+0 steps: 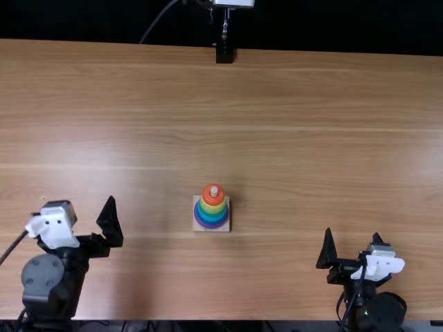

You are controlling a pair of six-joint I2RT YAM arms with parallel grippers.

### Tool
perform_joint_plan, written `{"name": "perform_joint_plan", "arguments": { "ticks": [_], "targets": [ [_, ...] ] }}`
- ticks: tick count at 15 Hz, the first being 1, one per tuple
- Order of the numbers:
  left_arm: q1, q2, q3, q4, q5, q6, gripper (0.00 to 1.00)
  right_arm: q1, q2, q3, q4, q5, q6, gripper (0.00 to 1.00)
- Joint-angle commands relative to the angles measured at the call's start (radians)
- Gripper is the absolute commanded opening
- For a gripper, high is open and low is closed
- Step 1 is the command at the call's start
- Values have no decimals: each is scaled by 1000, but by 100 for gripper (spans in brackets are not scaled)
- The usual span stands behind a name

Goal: Build the Hanoi tower: stack the rings onto the peg from bottom to top in this color order: purple, dark blue, light blue, dark green, light green, yellow, orange.

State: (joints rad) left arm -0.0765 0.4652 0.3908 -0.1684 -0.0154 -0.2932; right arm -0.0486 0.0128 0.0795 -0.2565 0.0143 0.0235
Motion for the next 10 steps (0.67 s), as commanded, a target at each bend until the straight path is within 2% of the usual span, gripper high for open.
{"name": "perform_joint_plan", "arguments": {
  "ticks": [1, 2, 3, 4, 10],
  "targets": [
    [9, -92, -81, 8, 30, 127, 100, -11, -13, -64, -72, 2, -3, 100],
    [7, -169, -144, 6, 69, 214, 100, -13, -13, -64, -72, 2, -3, 100],
    [7, -235, -201, -1, 85, 288, 100, -11, -13, -64, -72, 2, -3, 100],
    [4, -290, -245, -5, 82, 310, 100, -11, -13, -64, -72, 2, -3, 100],
    [11, -422, -375, -6, 67, 306, 100, -11, -13, -64, -72, 2, -3, 100]
  ]
}}
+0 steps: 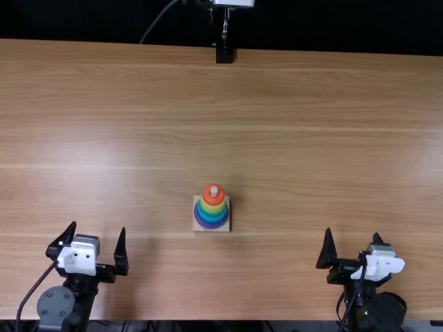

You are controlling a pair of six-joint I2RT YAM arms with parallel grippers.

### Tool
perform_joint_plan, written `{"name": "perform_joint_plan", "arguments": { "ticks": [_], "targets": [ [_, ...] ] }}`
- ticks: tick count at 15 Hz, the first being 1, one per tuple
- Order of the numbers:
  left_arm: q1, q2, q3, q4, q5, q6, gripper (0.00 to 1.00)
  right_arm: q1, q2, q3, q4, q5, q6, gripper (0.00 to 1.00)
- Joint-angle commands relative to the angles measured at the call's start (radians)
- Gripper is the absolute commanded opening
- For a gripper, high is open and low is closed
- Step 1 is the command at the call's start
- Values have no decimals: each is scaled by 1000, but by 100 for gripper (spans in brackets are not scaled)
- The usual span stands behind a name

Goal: Build the Hanoi tower: stack the rings onto the peg from bottom to top in this color order: purple, dark blue, light blue, dark green, light green, yellow, orange.

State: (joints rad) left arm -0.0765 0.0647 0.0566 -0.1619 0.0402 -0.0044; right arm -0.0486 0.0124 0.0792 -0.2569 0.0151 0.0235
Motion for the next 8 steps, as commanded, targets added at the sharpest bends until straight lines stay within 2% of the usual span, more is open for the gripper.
{"name": "perform_joint_plan", "arguments": {
  "ticks": [1, 3, 8],
  "targets": [
    [4, -55, -57, -18, 8, 19, 100, -11, -12, -64, -72, 1, -3, 100],
    [11, -65, -57, -136, -18, 21, 100, -11, -12, -64, -72, 1, -3, 100],
    [11, -65, -57, -287, -22, 21, 100, -11, -12, -64, -72, 1, -3, 100]
  ]
}}
